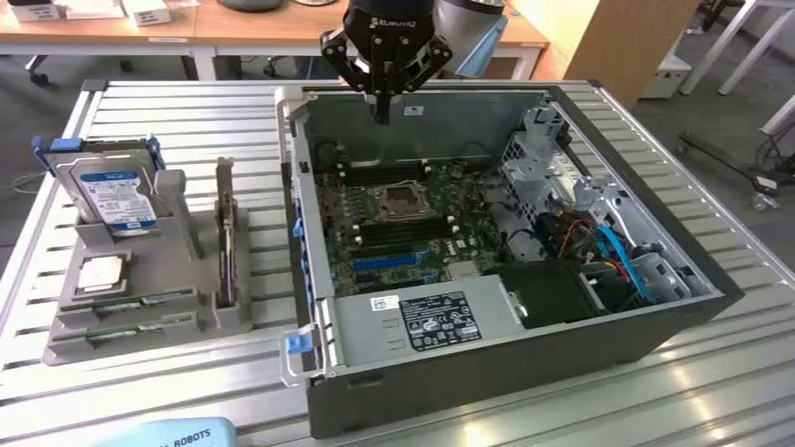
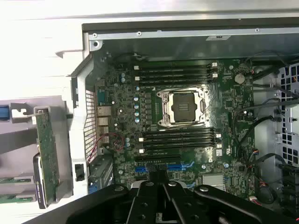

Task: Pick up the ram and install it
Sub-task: 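Reach for the ram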

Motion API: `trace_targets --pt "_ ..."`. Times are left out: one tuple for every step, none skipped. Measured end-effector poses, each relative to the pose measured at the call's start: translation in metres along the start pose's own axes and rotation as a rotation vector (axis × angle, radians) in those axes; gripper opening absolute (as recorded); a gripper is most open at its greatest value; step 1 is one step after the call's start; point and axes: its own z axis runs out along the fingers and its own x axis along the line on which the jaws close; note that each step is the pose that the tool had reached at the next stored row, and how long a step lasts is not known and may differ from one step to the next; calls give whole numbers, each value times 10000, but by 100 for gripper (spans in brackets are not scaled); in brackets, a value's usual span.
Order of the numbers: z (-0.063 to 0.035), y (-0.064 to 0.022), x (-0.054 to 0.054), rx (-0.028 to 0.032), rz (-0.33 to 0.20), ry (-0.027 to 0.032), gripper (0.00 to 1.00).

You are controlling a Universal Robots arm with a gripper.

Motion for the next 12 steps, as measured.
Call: trace_targets --pt "0 0 0 0 0 0 10" --pt "0 0 0 0 0 0 10" --pt "0 0 0 0 0 0 10" --pt "0 0 0 0 0 0 10" --pt "0 0 0 0 0 -1 10" --pt "0 0 0 0 0 0 10" --pt "0 0 0 0 0 0 10" --pt "0 0 0 0 0 0 10" --pt "0 0 0 0 0 0 10" --pt "0 0 0 0 0 0 10" --pt "0 0 0 0 0 0 10" --pt "0 0 1 0 0 0 10"
